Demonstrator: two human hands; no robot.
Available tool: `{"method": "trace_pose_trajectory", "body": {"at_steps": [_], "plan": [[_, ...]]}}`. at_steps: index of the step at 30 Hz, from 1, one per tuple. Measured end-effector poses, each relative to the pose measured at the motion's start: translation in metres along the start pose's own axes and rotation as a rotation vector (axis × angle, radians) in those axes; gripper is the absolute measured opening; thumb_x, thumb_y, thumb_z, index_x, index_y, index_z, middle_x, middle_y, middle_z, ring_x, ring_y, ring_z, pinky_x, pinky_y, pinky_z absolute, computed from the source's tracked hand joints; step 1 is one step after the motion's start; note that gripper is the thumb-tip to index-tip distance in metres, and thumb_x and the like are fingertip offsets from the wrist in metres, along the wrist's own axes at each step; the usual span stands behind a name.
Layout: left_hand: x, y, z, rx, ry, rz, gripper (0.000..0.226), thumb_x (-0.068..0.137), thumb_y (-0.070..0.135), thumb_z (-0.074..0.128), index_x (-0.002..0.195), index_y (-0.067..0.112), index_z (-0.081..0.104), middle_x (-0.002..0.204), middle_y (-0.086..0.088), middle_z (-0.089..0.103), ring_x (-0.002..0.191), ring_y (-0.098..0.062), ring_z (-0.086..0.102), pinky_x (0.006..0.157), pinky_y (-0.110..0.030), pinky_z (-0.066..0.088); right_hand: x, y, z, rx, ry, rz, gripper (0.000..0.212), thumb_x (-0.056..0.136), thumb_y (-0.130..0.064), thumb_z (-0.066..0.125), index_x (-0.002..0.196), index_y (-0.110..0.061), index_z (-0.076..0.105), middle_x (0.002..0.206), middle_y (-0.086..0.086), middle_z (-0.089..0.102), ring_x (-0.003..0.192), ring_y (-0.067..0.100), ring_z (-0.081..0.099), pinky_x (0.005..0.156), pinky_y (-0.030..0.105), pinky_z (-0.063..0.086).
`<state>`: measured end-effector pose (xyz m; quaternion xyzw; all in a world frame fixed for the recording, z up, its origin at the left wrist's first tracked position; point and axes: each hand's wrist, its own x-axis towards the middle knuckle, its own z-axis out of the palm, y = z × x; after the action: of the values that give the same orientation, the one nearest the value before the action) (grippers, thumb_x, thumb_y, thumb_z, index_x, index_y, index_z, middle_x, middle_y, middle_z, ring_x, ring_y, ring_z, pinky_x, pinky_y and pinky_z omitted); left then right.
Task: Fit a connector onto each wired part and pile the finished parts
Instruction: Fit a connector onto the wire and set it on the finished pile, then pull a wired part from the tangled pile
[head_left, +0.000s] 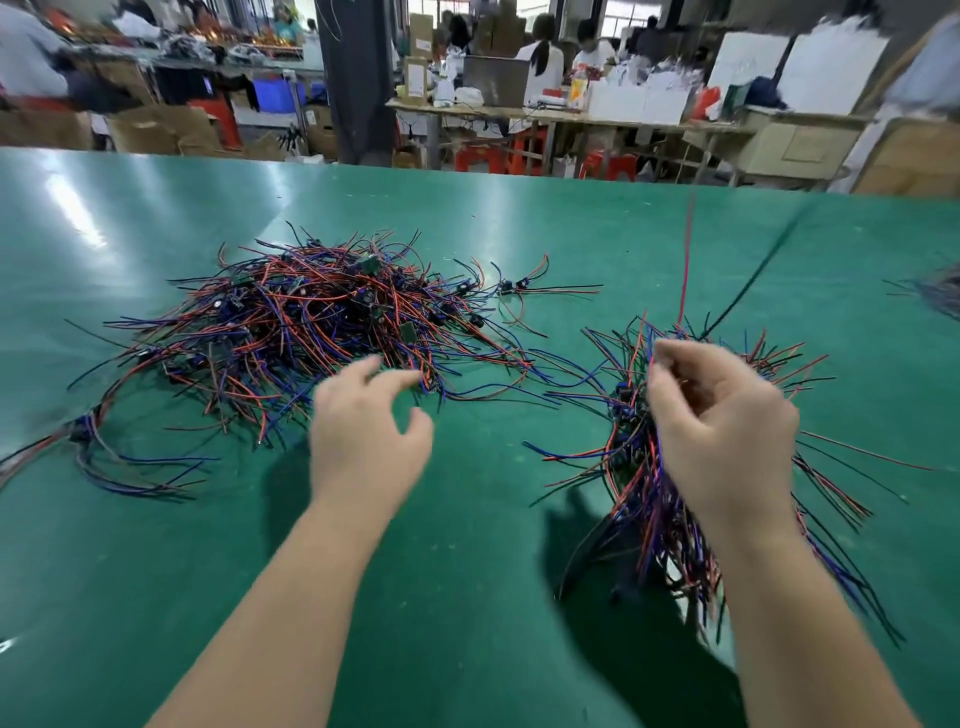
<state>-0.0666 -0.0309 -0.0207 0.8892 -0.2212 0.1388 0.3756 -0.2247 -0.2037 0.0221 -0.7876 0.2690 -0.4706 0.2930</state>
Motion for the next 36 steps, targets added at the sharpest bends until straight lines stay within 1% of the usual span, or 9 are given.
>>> {"method": "trace_pose_trajectory", "body": {"at_steps": [5, 8, 13, 18, 22, 27, 31, 34, 36], "plan": [[0.016, -0.037, -0.005, 0.376, -0.196, -0.444, 0.054, 0.087, 0.048, 0.055, 0.138, 0.040, 0.042, 0.155, -0.023, 0.014, 0.144, -0.035, 0.007, 0.115, -0.049, 0.004, 0.024, 0.023, -0.020, -0.350, -0.082, 0.108, 0.023, 0.087, -0.016, 0.066, 0.110, -0.013, 0.068, 0.102, 0.010, 0.072, 0.096, 0.025, 0.066, 0.084, 0.028, 0.043], [0.022, -0.047, -0.008, 0.429, -0.158, -0.461, 0.043, 0.089, 0.042, 0.052, 0.130, 0.032, 0.054, 0.142, -0.015, 0.041, 0.135, -0.033, 0.025, 0.112, -0.048, 0.014, 0.024, 0.031, -0.020, -0.448, -0.203, 0.193, 0.028, 0.080, -0.011, 0.071, 0.108, -0.010, 0.070, 0.102, 0.013, 0.071, 0.098, 0.029, 0.063, 0.088, 0.030, 0.043], [0.023, -0.044, -0.011, 0.320, 0.034, -0.383, 0.030, 0.092, 0.032, 0.050, 0.117, 0.029, 0.066, 0.110, -0.007, 0.063, 0.111, -0.031, 0.047, 0.091, -0.041, 0.026, 0.023, 0.035, -0.020, -0.486, -0.098, 0.185, 0.031, 0.083, -0.017, 0.067, 0.113, -0.007, 0.068, 0.115, 0.019, 0.060, 0.112, 0.035, 0.051, 0.098, 0.037, 0.036], [0.017, -0.019, -0.015, -0.162, 0.289, -0.147, 0.023, 0.090, 0.023, 0.057, 0.107, 0.019, 0.071, 0.102, -0.003, 0.067, 0.100, -0.028, 0.056, 0.089, -0.036, 0.039, 0.015, 0.021, -0.014, -0.234, 0.137, -0.072, 0.019, 0.082, -0.004, 0.063, 0.098, -0.007, 0.072, 0.093, 0.013, 0.065, 0.085, 0.026, 0.059, 0.083, 0.027, 0.042], [-0.001, 0.012, -0.019, -0.341, 0.381, 0.254, 0.019, 0.087, 0.013, 0.059, 0.101, 0.008, 0.071, 0.093, 0.001, 0.062, 0.089, -0.022, 0.059, 0.084, -0.039, 0.048, -0.002, -0.004, 0.003, 0.355, -0.150, 0.149, 0.018, 0.088, -0.002, 0.059, 0.088, -0.016, 0.070, 0.071, 0.004, 0.071, 0.062, 0.021, 0.067, 0.058, 0.028, 0.054], [-0.043, 0.049, -0.004, -0.434, 0.098, 0.727, 0.023, 0.081, 0.016, 0.062, 0.100, 0.006, 0.073, 0.092, -0.001, 0.060, 0.087, -0.019, 0.058, 0.084, -0.032, 0.048, -0.012, -0.020, 0.027, 0.945, -0.579, 0.681, 0.029, 0.085, -0.032, 0.055, 0.103, -0.011, 0.061, 0.076, 0.010, 0.071, 0.062, 0.017, 0.066, 0.057, 0.022, 0.049], [-0.062, 0.062, 0.007, -0.446, -0.155, 0.920, 0.027, 0.076, 0.019, 0.067, 0.098, 0.005, 0.073, 0.087, -0.010, 0.063, 0.083, -0.025, 0.060, 0.084, -0.036, 0.049, -0.010, -0.012, 0.021, 1.030, -0.634, 0.699, 0.032, 0.068, -0.013, 0.066, 0.097, 0.000, 0.065, 0.085, 0.018, 0.071, 0.067, 0.019, 0.068, 0.062, 0.023, 0.056], [-0.065, 0.062, 0.004, -0.716, -0.307, 0.704, 0.021, 0.080, 0.024, 0.060, 0.090, 0.010, 0.072, 0.084, -0.004, 0.069, 0.080, -0.018, 0.063, 0.079, -0.028, 0.050, -0.008, -0.006, 0.018, 0.951, -0.583, 0.639, 0.028, 0.065, -0.005, 0.067, 0.093, 0.000, 0.067, 0.085, 0.016, 0.073, 0.069, 0.018, 0.070, 0.059, 0.020, 0.054], [-0.059, 0.063, 0.000, -0.992, -0.384, 0.267, 0.019, 0.081, 0.033, 0.055, 0.076, 0.018, 0.064, 0.076, -0.008, 0.071, 0.066, -0.020, 0.065, 0.066, -0.029, 0.052, -0.007, -0.005, 0.019, 0.909, -0.578, 0.575, 0.028, 0.065, -0.004, 0.067, 0.093, -0.002, 0.068, 0.086, 0.012, 0.074, 0.070, 0.017, 0.070, 0.059, 0.018, 0.052]]}}
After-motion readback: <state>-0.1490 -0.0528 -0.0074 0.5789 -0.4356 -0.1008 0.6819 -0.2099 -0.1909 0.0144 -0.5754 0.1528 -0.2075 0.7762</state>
